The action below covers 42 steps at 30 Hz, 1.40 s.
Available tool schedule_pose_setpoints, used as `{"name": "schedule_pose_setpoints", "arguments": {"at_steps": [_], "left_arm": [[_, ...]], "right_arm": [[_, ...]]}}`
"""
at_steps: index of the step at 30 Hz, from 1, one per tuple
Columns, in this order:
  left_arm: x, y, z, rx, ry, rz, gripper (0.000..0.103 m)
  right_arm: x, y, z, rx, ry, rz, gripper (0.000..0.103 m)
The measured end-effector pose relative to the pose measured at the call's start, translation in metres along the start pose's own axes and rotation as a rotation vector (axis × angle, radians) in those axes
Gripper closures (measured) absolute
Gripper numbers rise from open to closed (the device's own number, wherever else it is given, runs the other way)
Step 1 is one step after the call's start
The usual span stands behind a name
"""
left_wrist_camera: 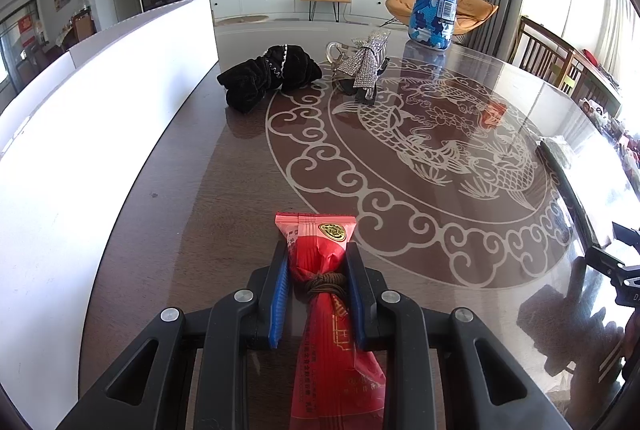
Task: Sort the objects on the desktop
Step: 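Carry the red candy and bagged phone case into the white box and open both grippers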
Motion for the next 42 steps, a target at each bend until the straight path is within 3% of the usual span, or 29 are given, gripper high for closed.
{"name": "schedule_pose_setpoints", "arguments": {"at_steps": [5,9,10,13,15,20,24,26,30,33,34,35,36,39,42], "left_arm": [[0.002,0.001,-0.008,0.021,0.005,-0.008,0.078],[0.003,0.001,-0.011,0.028,0.021,-0.031,0.075],[0.003,0.001,-0.012,0.025,0.025,-0.038,0.068],[0.003,0.005,-0.014,0.026,0.02,-0.053,0.026],[0.005,0.01,-0.017,0.032,0.028,-0.044,0.024],[0.005,0.012,-0.015,-0.005,0.034,-0.063,0.023],[0.003,0.003,-0.012,-0.004,0.073,-0.112,0.023],[0.001,-0.001,-0.009,0.007,0.082,-0.131,0.023],[-0.009,-0.004,0.008,-0.066,-0.018,-0.169,0.015],[-0.005,-0.001,0.009,-0.064,-0.006,-0.152,0.027],[-0.002,-0.001,0.01,-0.076,0.002,-0.142,0.046],[0.001,-0.002,0.012,-0.095,-0.002,-0.139,0.077],[0.003,-0.003,0.014,-0.107,0.013,-0.146,0.085],[0.013,0.001,0.016,-0.123,0.022,-0.128,0.085],[0.035,0.003,0.013,-0.116,0.063,-0.068,0.085]], "right_arm": [[0.002,0.002,0.0,0.007,-0.03,0.007,0.001],[0.013,0.01,0.015,-0.052,-0.154,0.037,0.001],[0.017,0.014,0.02,-0.068,-0.185,0.037,0.001],[0.028,0.025,0.036,-0.122,-0.288,0.029,0.0],[0.035,0.027,0.047,-0.151,-0.339,0.02,0.0],[0.026,-0.01,0.059,-0.179,-0.3,-0.044,0.0],[-0.009,-0.05,0.05,-0.132,-0.242,-0.152,0.0],[-0.019,-0.062,0.04,-0.093,-0.204,-0.162,0.0],[-0.032,-0.073,0.025,-0.032,-0.117,-0.227,0.0],[-0.039,-0.072,0.014,0.066,-0.031,-0.297,0.0],[-0.039,-0.072,0.015,0.075,-0.034,-0.302,0.002],[-0.036,-0.074,0.017,0.068,-0.034,-0.281,0.02],[-0.031,-0.075,0.019,0.079,-0.035,-0.255,0.025],[-0.023,-0.073,0.025,0.085,-0.06,-0.262,0.026],[0.003,-0.07,0.03,0.051,-0.095,-0.21,0.026]]}}
Point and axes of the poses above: each gripper's, at about its wrist camera, not at the fingertips, and x roughly against the way its jaws point, z to its right, y to its underside, the point moved 1 cm from there along -x, roughly the way its jaws point, and after that the axes turned 6 degrees about -z, right-handed, at the moved point
